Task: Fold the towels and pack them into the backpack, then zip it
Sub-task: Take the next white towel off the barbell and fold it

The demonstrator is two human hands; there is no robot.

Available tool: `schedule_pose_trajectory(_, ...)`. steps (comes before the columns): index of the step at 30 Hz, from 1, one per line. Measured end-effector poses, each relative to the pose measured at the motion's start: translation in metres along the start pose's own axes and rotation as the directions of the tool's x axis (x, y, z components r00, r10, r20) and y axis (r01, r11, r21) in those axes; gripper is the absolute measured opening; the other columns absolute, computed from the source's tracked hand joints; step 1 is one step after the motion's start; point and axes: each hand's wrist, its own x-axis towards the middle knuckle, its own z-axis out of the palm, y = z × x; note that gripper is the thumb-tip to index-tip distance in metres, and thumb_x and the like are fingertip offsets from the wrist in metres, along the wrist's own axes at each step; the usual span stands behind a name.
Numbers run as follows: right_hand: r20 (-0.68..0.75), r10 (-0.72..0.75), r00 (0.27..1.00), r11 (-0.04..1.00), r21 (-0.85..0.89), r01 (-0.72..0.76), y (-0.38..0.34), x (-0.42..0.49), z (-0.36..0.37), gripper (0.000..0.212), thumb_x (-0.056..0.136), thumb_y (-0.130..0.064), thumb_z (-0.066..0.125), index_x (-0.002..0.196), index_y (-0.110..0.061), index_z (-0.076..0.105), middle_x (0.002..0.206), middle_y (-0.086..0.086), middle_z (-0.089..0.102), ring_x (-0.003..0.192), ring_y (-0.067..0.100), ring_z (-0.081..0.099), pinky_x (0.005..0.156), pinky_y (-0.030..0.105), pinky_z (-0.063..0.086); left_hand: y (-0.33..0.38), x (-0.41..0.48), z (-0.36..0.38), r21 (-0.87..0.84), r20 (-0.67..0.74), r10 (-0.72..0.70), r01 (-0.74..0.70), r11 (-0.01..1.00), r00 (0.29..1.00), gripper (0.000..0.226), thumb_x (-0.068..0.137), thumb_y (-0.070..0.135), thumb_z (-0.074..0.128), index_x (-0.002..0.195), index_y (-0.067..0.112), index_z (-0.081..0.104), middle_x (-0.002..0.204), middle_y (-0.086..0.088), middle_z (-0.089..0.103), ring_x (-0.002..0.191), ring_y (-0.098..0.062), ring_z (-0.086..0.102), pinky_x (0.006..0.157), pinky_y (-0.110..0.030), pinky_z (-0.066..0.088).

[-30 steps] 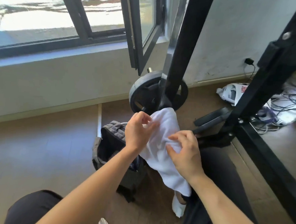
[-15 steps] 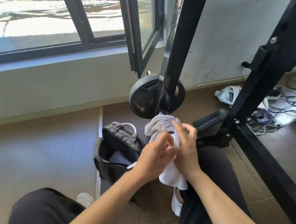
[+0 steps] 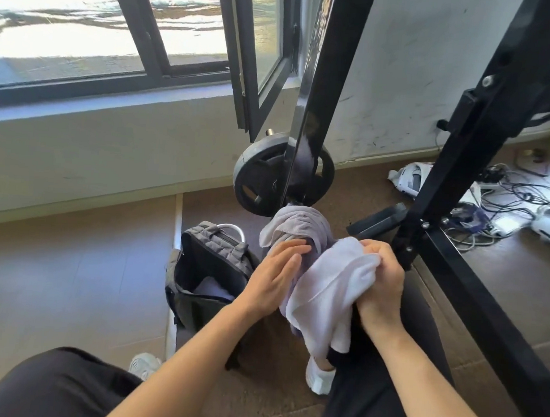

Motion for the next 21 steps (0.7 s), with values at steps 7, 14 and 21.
schedule_pose_trajectory(7,-0.013,-0.387,0.922,0.919,0.074,0.387,-0.046,-0.038,-0.031,0.034,0.088,-0.041,0.067,0.079,-0.011,0.055,0.074,-0.003,0.057,0.065,0.002,0.055,0.060,0.009,0.046,-0.008,0.004,0.006,0.248,-0.010,0.111,-0.105,0.963,0.994,0.042,0.104,0.029,0.051,0.145,0.026,0.054,0.156,0.008,0.042,0.146,-0.012,0.037,0.114,-0.034,0.043)
schedule_pose_trajectory(14,0.395,-0.403,0.825,0.909,0.065,0.413,-0.071,-0.055,-0.007,0.004,0.083,-0.016,0.075,0.086,-0.016,0.072,0.077,-0.003,0.072,0.070,0.016,0.069,0.064,0.038,0.058,0.007,-0.011,-0.013,0.005,-0.118,0.032,-0.031,0.999,0.993,0.024,0.097,0.022,0.065,0.120,0.022,0.072,0.132,0.000,0.066,0.123,-0.009,0.058,0.095,-0.026,0.051)
schedule_pose_trajectory(21,0.553,-0.164,0.817,0.902,-0.251,0.351,-0.074,-0.055,0.033,0.016,0.071,-0.027,0.053,0.058,-0.020,0.047,0.055,0.000,0.053,0.056,0.030,0.050,0.053,0.045,0.048,0.027,-0.100,-0.072,-0.557,0.099,-0.250,0.262,0.788,0.963,0.048,0.093,0.051,0.049,0.091,0.008,0.070,0.092,-0.009,0.068,0.085,-0.020,0.061,0.080,-0.029,0.049)
